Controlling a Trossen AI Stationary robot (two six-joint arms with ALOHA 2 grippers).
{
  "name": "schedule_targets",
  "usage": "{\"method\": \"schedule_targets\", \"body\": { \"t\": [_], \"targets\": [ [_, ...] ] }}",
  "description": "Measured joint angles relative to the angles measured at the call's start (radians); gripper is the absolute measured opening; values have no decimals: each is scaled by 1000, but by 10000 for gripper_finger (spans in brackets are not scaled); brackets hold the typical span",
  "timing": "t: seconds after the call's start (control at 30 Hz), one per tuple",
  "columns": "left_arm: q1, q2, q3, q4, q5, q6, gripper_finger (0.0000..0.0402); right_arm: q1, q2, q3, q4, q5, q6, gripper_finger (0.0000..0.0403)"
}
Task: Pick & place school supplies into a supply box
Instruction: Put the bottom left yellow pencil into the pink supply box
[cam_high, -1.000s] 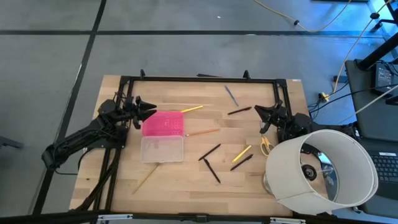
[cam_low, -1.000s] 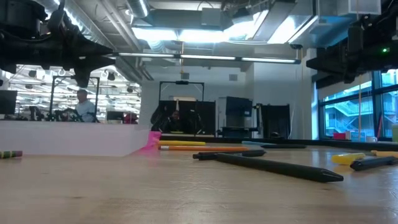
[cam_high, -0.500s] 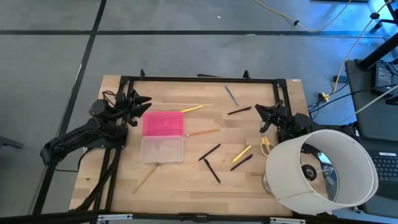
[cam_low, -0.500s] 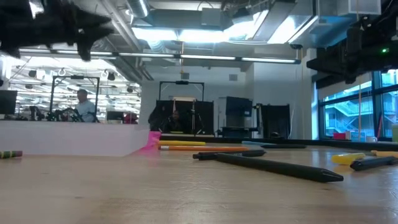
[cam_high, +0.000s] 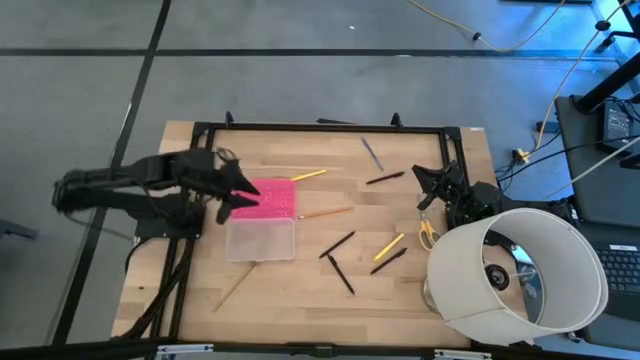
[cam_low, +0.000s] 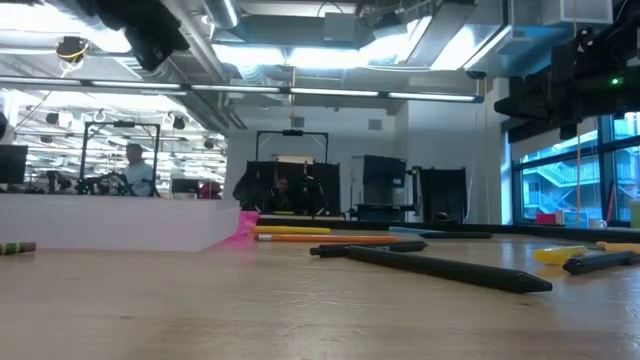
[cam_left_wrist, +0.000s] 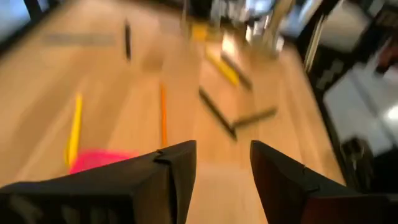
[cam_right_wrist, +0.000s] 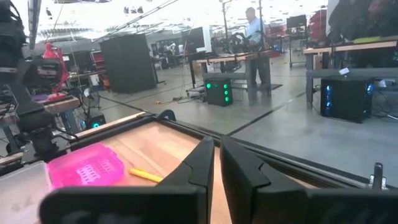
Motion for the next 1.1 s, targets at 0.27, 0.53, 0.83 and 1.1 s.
{"method": "schedule_targets", "body": {
  "t": [0.27,0.53,0.83,1.1],
  "targets": [
    [-356,348,184,-109,-212,-272,143,0,0,0,-14,0,-22,34],
    [-669,600,244,-108,-455,-846,143,0,0,0,-14,0,-30,34],
    [-914,805,265,-70,-530,-1390,143,0,0,0,-13,0,-81,34],
    [-1019,905,345,-283,-450,-1596,143,0,0,0,-13,0,-81,34]
  ]
}}
